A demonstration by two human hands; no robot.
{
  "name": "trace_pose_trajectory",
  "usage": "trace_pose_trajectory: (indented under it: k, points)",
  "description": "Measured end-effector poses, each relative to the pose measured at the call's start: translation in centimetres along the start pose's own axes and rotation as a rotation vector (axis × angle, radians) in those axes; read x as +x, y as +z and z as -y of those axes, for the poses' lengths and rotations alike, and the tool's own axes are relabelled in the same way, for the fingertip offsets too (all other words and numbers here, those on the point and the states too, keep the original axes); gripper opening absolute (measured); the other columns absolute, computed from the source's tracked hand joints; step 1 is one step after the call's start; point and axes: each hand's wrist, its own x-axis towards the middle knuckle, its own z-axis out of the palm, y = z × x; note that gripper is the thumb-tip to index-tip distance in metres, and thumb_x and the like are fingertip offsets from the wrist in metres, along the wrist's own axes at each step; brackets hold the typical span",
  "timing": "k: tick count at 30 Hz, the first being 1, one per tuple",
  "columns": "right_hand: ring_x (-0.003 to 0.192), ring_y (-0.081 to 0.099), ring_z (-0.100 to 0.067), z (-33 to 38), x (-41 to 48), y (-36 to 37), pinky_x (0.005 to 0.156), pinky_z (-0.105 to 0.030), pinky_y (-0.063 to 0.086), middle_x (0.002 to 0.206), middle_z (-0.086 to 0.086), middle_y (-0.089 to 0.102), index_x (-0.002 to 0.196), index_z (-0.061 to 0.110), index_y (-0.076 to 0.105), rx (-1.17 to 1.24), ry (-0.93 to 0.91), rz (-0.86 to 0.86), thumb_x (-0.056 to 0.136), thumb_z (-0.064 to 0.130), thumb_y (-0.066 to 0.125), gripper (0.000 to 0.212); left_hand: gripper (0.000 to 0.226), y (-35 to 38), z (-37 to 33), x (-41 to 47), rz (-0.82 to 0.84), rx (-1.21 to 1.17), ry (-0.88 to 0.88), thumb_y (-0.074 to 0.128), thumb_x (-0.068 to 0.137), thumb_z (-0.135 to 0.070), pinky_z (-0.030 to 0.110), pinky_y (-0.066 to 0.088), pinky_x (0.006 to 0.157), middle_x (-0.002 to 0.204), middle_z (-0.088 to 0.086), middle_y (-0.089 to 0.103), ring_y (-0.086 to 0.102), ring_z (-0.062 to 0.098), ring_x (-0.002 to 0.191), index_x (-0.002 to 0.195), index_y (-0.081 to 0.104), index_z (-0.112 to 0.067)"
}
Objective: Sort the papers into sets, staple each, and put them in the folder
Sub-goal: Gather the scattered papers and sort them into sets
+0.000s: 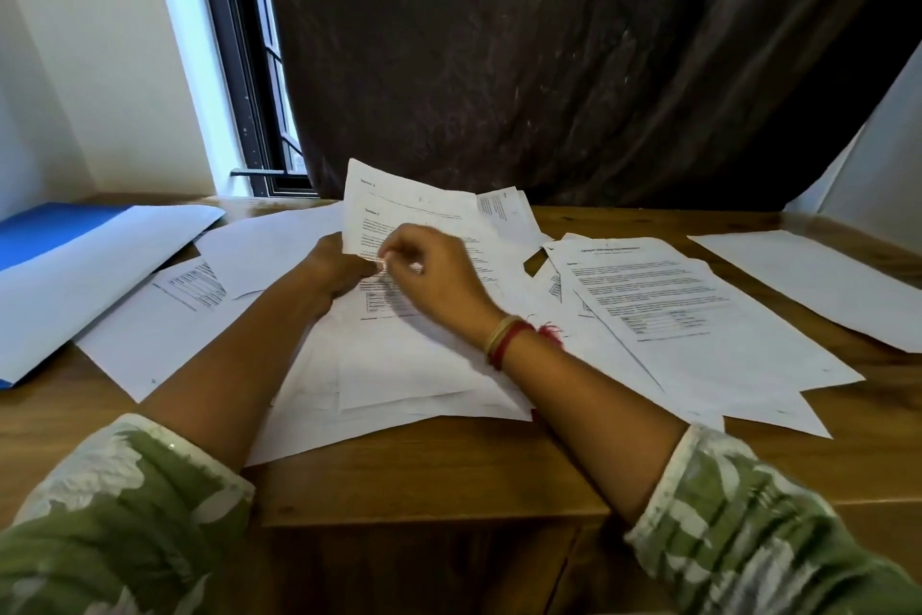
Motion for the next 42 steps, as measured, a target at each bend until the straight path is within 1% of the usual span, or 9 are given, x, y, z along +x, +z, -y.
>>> trace_pose_trajectory:
  k: [2, 5, 9, 20, 23, 27, 33, 38, 42]
  points:
    - [0.093, 0.06, -0.02, -1.2, 0.2, -4.1, 0.084, -0.037, 0.051, 0.098, -0.001, 0.066, 0.093, 0.016, 0.066, -0.254, 0.103, -0.023, 0.089, 0.02, 0.061, 0.008, 0.036, 0.1, 0.1, 0.0, -0.002, 0.003, -0.027, 0.067, 0.086, -0.002, 0.046, 0.045, 0.099, 0.121, 0.003, 0.06, 0.056, 0.025, 0.107, 0.12, 0.057, -0.011]
    - [0.122, 0.048, -0.028, -3.8, -1.7, -10.5, 0.097, -0.038, 0.04, 0.133, -0.008, 0.051, 0.124, 0.02, 0.055, -0.767, 0.475, 0.112, 0.087, 0.045, 0.062, 0.045, 0.045, -0.2, 0.4, 0.5, -0.017, -0.012, -0.032, 0.068, 0.084, 0.0, 0.048, 0.043, 0.103, 0.127, 0.005, 0.06, 0.057, 0.029, 0.111, 0.127, 0.056, -0.005]
    - [0.134, 0.037, -0.036, -5.4, -5.0, -14.0, 0.105, -0.05, 0.037, 0.149, -0.011, 0.034, 0.142, 0.019, 0.034, -0.98, 0.781, 0.188, 0.084, 0.057, 0.061, 0.074, 0.048, -0.4, 0.6, 0.8, -0.021, -0.043, -0.044, 0.068, 0.083, 0.003, 0.047, 0.042, 0.103, 0.13, 0.008, 0.059, 0.056, 0.03, 0.115, 0.129, 0.054, -0.004]
    - [0.077, 0.053, -0.016, -5.3, -6.3, -13.5, 0.068, -0.025, 0.042, 0.089, -0.006, 0.062, 0.103, 0.01, 0.064, -1.152, 0.48, 0.09, 0.098, 0.042, 0.048, 0.036, 0.044, 0.0, 0.1, 0.1, -0.006, -0.055, -0.02, 0.064, 0.086, 0.004, 0.046, 0.042, 0.102, 0.129, 0.009, 0.059, 0.056, 0.029, 0.112, 0.128, 0.055, -0.003]
    - [0.082, 0.061, -0.018, -3.1, -5.0, -12.1, 0.068, -0.024, 0.043, 0.093, -0.006, 0.064, 0.107, 0.011, 0.062, -1.224, 0.298, 0.015, 0.099, 0.03, 0.049, 0.024, 0.044, 0.0, 0.3, 0.2, -0.008, -0.059, -0.019, 0.064, 0.086, 0.003, 0.047, 0.043, 0.101, 0.132, 0.012, 0.058, 0.056, 0.032, 0.114, 0.128, 0.055, -0.003]
    - [0.092, 0.065, -0.028, 0.5, -2.8, -7.5, 0.064, -0.029, 0.033, 0.104, -0.009, 0.067, 0.108, 0.01, 0.057, -1.096, 0.105, 0.004, 0.097, 0.012, 0.04, 0.021, 0.045, 0.1, 0.1, 0.2, -0.012, -0.051, -0.042, 0.064, 0.088, -0.001, 0.043, 0.044, 0.099, 0.131, 0.006, 0.058, 0.056, 0.028, 0.114, 0.131, 0.053, -0.006]
    - [0.095, 0.062, -0.028, 2.5, 0.5, 0.1, 0.08, -0.037, 0.037, 0.105, -0.007, 0.067, 0.11, 0.013, 0.05, -0.809, 0.138, 0.106, 0.098, 0.025, 0.04, 0.02, 0.03, 0.4, -0.5, -0.1, -0.066, -0.076, -0.064, 0.044, 0.101, -0.019, 0.036, 0.049, 0.072, 0.12, 0.007, 0.062, 0.062, 0.021, 0.078, 0.127, 0.055, -0.01]
    - [0.105, 0.057, -0.035, 0.0, 1.3, 3.5, 0.093, -0.046, 0.044, 0.121, -0.016, 0.061, 0.116, 0.009, 0.054, -0.419, 0.361, 0.378, 0.093, 0.054, 0.031, 0.055, 0.043, 0.3, -0.9, -0.5, -0.108, -0.22, -0.069, 0.035, 0.1, -0.047, 0.04, 0.046, 0.101, 0.127, 0.003, 0.06, 0.06, 0.026, 0.11, 0.127, 0.054, -0.018]
    - [0.116, 0.055, -0.03, -0.3, 0.8, 3.3, 0.101, -0.04, 0.043, 0.124, -0.015, 0.06, 0.12, 0.009, 0.057, 0.078, 0.356, 0.36, 0.094, 0.035, 0.042, 0.039, 0.039, -0.2, -0.1, -0.3, -0.032, -0.02, -0.031, 0.066, 0.089, -0.02, 0.04, 0.049, 0.096, 0.126, 0.008, 0.063, 0.062, 0.027, 0.105, 0.126, 0.06, -0.012]
